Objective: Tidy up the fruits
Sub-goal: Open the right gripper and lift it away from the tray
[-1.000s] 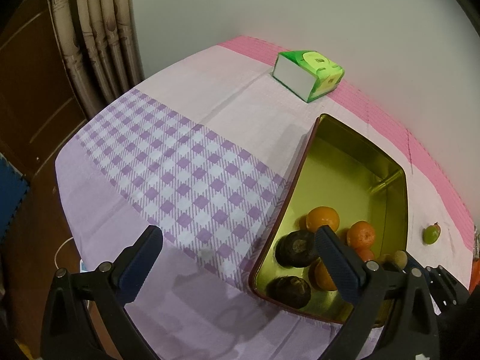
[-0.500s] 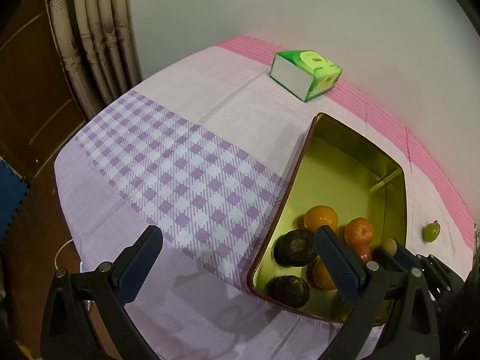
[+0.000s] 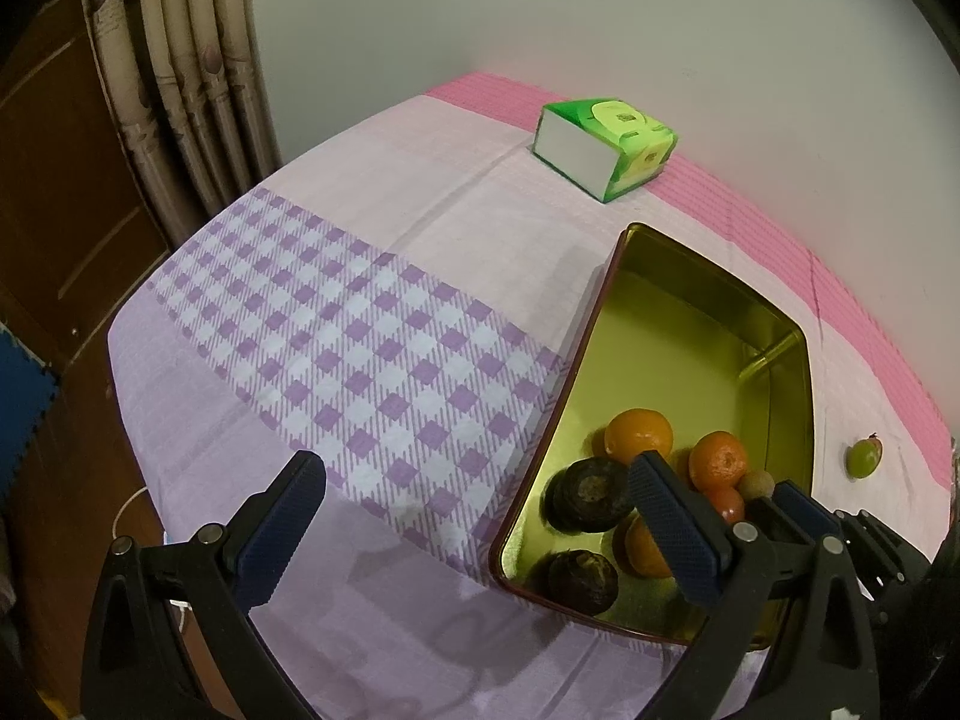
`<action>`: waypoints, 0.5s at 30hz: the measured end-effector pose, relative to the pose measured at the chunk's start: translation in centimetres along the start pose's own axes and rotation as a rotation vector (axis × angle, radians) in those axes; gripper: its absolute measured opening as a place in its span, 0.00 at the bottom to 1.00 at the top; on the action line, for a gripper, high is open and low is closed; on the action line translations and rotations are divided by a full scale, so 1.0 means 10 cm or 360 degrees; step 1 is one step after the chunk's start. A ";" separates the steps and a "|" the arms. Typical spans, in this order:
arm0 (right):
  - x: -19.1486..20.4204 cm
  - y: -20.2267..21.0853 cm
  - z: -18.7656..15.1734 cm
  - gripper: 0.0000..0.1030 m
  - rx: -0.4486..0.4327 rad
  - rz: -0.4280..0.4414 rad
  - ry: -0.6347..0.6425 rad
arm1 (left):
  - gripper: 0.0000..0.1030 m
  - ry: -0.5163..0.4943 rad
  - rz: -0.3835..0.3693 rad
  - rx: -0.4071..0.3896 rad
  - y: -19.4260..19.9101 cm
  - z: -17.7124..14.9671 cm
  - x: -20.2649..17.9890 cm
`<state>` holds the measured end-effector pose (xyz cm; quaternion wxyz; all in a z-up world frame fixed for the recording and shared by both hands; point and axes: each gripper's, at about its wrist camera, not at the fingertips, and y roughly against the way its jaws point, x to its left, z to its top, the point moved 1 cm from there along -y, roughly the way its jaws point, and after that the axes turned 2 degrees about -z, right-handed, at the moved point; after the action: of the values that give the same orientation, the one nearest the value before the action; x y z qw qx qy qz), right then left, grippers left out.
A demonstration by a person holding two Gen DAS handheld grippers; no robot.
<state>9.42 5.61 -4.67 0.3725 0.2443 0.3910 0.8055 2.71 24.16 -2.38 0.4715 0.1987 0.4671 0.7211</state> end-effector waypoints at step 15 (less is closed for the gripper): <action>0.03 0.24 0.07 0.45 -0.0101 -0.0013 0.0024 | 0.97 -0.0046 0.0004 -0.0010 0.00 -0.02 -0.05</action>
<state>8.70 5.16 -2.25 0.3803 0.2247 0.3690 0.8178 2.81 23.65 -2.34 0.4780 0.2081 0.4577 0.7203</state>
